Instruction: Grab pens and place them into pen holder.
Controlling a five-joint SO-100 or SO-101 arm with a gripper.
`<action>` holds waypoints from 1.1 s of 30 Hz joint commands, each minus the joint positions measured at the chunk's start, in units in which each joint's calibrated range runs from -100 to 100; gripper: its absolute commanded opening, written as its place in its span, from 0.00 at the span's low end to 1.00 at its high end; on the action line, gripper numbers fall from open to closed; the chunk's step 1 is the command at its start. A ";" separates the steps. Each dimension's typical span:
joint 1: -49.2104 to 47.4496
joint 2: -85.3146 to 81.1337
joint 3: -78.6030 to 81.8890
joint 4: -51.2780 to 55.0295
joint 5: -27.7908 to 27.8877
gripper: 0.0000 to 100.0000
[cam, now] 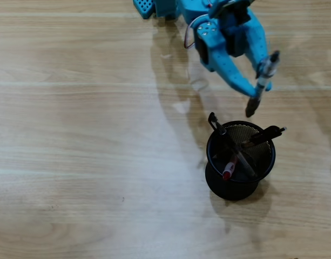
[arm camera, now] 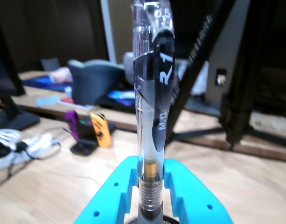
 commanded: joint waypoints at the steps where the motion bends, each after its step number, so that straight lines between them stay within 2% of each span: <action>1: 2.59 4.18 -4.98 -1.60 0.17 0.02; 16: 2.23 13.67 -6.16 -1.60 -0.19 0.03; 17: 2.23 13.67 -6.16 -1.60 -0.14 0.06; 19: 2.13 13.50 -6.16 -1.60 0.07 0.17; 21: 2.13 13.17 -6.16 -1.60 0.12 0.21; 30: 1.86 10.65 -5.62 -1.60 0.17 0.20; 33: 1.59 6.11 -3.72 -0.74 1.13 0.08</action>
